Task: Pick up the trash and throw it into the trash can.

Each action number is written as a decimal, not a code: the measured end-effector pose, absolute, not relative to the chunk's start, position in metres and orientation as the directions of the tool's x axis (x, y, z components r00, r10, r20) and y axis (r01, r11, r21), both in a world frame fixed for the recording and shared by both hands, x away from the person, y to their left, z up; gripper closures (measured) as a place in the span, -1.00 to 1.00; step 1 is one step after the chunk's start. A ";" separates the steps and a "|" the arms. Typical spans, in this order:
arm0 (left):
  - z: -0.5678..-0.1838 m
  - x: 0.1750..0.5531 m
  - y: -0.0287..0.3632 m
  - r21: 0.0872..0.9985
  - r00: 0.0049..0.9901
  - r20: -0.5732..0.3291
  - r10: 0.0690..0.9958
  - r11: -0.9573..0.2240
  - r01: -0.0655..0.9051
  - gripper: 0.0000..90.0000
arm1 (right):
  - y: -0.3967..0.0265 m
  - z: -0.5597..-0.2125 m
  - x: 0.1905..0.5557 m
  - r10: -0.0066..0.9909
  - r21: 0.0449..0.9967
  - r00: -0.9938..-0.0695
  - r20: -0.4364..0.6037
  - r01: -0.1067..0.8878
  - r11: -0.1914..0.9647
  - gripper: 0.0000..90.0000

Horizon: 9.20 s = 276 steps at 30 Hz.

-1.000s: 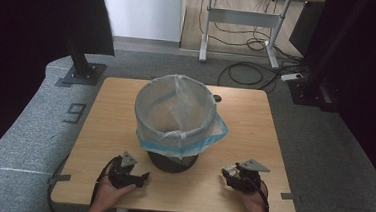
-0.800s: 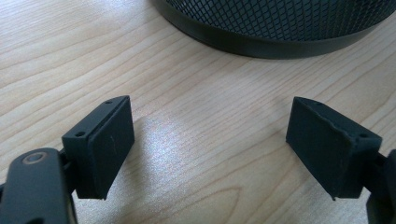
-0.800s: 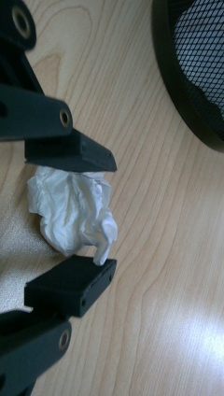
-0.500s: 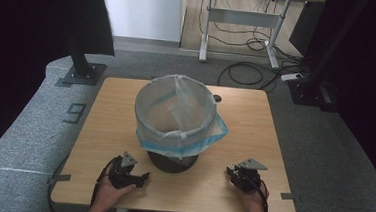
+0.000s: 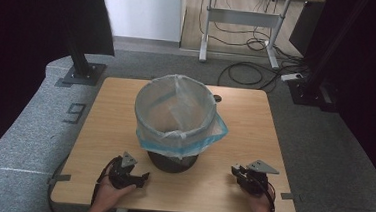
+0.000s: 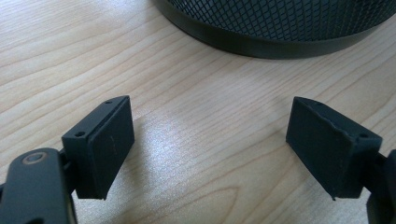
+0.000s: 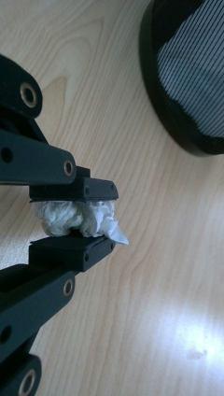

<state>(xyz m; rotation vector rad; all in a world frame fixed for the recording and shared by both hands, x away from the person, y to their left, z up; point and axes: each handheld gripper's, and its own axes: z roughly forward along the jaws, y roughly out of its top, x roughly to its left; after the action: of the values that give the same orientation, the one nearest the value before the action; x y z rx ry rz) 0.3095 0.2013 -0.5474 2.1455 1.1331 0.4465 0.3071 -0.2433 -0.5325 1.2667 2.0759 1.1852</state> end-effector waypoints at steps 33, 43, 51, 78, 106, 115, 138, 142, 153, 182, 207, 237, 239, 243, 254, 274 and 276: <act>-0.547 0.308 0.202 0.691 0.570 -0.008 0.821 -0.408 0.597 -0.67 | -0.242 -0.483 0.278 0.855 0.897 -0.515 0.066 0.405 0.175 0.65; -0.547 0.308 0.202 0.692 0.569 -0.008 0.822 -0.406 0.597 -0.67 | -0.235 -0.449 0.287 0.840 0.921 -0.540 0.041 0.346 0.178 0.65; -0.547 0.307 0.201 0.692 0.563 -0.008 0.826 -0.402 0.599 -0.67 | -0.237 -0.435 0.287 0.834 0.926 -0.551 0.034 0.331 0.181 0.65; -0.547 0.307 0.200 0.690 0.568 -0.009 0.823 -0.406 0.599 -0.67 | -0.229 -0.391 0.292 0.807 0.944 -0.591 -0.004 0.264 0.198 0.64; -0.547 0.309 0.197 0.689 0.575 -0.011 0.818 -0.411 0.597 -0.67 | -0.213 -0.365 0.295 0.791 0.949 -0.610 -0.039 0.226 0.221 0.63; -0.547 0.308 0.196 0.689 0.575 -0.013 0.818 -0.410 0.598 -0.67 | -0.203 -0.356 0.297 0.781 0.948 -0.622 -0.048 0.217 0.231 0.63; -0.547 0.308 0.196 0.689 0.581 -0.008 0.814 -0.416 0.593 -0.67 | -0.186 -0.325 0.309 0.749 0.946 -0.659 -0.061 0.201 0.254 0.62; -0.547 0.308 0.196 0.689 0.581 -0.010 0.814 -0.415 0.594 -0.67 | -0.184 -0.320 0.309 0.738 0.946 -0.671 -0.064 0.195 0.259 0.62; -0.547 0.308 0.195 0.689 0.582 -0.008 0.813 -0.418 0.593 -0.67 | -0.175 -0.308 0.311 0.712 0.945 -0.697 -0.084 0.171 0.279 0.62; -0.547 0.308 0.194 0.689 0.590 -0.011 0.807 -0.422 0.590 -0.67 | -0.139 -0.295 0.341 0.695 0.942 -0.716 -0.070 0.182 0.282 0.62; -0.547 0.306 0.194 0.690 0.595 -0.011 0.804 -0.424 0.586 -0.67 | -0.097 -0.303 0.375 0.672 0.925 -0.738 -0.067 0.206 0.319 0.62; -0.547 0.306 0.193 0.689 0.595 -0.011 0.804 -0.425 0.587 -0.67 | -0.108 -0.313 0.364 0.699 0.937 -0.710 -0.084 0.182 0.298 -0.31; -0.547 0.306 0.193 0.689 0.595 -0.012 0.804 -0.425 0.587 -0.67 | -0.113 -0.313 0.359 0.699 0.938 -0.711 -0.084 0.180 0.295 -0.31; -0.547 0.306 0.193 0.689 0.595 -0.012 0.804 -0.425 0.587 -0.67 | -0.122 -0.315 0.351 0.703 0.940 -0.706 -0.087 0.175 0.293 -0.30; -0.547 0.307 0.190 0.689 0.602 -0.012 0.799 -0.429 0.584 -0.67 | -0.149 -0.319 0.334 0.728 0.952 -0.682 -0.069 0.174 0.253 -0.27; -0.547 0.308 0.188 0.689 0.606 -0.012 0.795 -0.433 0.582 -0.68 | -0.194 -0.349 0.318 0.769 0.958 -0.639 -0.009 0.215 0.190 -0.27; -0.547 0.308 0.188 0.689 0.604 -0.014 0.797 -0.430 0.583 -0.67 | -0.199 -0.354 0.317 0.775 0.958 -0.632 0.000 0.223 0.182 -0.27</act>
<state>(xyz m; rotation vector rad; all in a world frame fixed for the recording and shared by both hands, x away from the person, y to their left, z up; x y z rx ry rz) 0.3079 0.1875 -0.5474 2.1670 1.0838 0.4153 0.3168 -0.1991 -0.3538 0.9334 1.9677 1.4635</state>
